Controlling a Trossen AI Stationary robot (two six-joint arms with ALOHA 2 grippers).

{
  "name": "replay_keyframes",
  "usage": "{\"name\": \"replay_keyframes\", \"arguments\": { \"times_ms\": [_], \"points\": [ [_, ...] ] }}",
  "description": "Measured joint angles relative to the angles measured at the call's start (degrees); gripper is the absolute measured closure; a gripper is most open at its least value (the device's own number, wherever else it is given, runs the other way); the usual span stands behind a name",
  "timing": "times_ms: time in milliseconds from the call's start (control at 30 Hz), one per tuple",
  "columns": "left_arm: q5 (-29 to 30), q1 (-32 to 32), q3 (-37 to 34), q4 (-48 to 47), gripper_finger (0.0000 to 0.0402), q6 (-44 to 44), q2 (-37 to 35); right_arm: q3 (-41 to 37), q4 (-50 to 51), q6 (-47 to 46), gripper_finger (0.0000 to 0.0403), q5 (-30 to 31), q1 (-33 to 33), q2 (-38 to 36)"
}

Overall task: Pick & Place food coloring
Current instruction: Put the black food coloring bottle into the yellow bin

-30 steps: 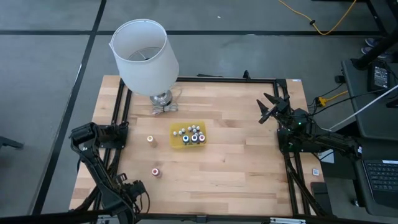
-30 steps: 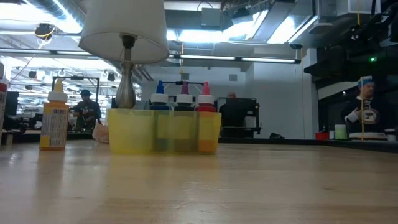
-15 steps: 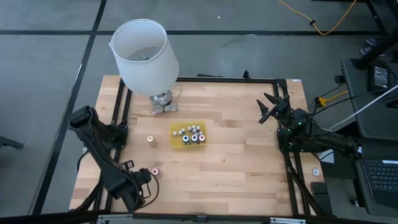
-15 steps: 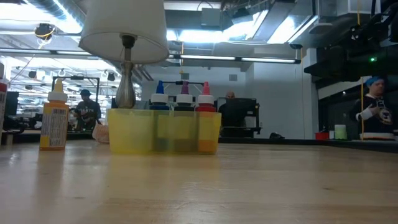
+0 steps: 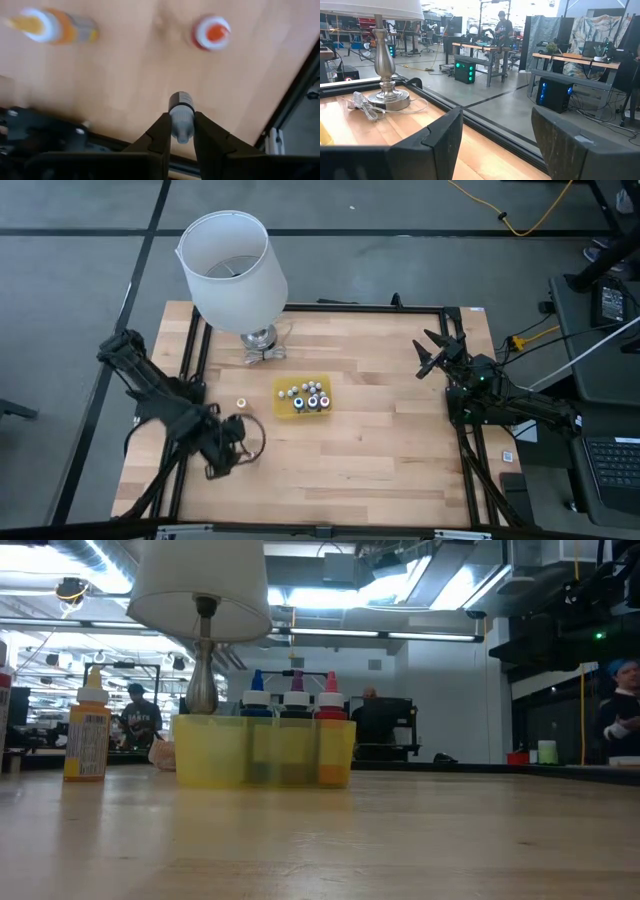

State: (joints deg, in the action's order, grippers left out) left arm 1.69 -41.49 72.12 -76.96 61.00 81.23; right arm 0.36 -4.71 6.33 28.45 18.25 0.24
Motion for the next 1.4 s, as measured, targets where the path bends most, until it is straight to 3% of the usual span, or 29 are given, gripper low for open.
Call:
{"name": "replay_keyframes", "arguments": {
  "times_ms": [367, 700, 933, 1067, 1400],
  "points": [
    [-0.2, 21.4, 0.0, -1.1, 0.0343, -19.7, -1.4, 0.0, 0.0, 0.0, 0.0166, 0.0, 0.0, 0.0],
    [1.8, 36.5, 6.0, 0.8, 0.0343, -34.7, 5.1, 0.0, 0.0, 0.0, 0.0166, 0.0, 0.0, 0.0],
    [2.0, 42.0, 9.1, 5.7, 0.0343, -39.7, 11.8, 0.0, 0.0, 0.0, 0.0166, 0.0, 0.0, 0.0],
    [5.3, 44.1, 9.6, 5.9, 0.0343, -39.9, 14.8, 0.0, 0.0, 0.0, 0.0166, 0.0, 0.0, 0.0],
    [6.1, 45.1, 9.6, 9.6, 0.0343, -37.4, 21.3, 0.0, 0.0, 0.0, 0.0166, 0.0, 0.0, 0.0]
  ]
}}
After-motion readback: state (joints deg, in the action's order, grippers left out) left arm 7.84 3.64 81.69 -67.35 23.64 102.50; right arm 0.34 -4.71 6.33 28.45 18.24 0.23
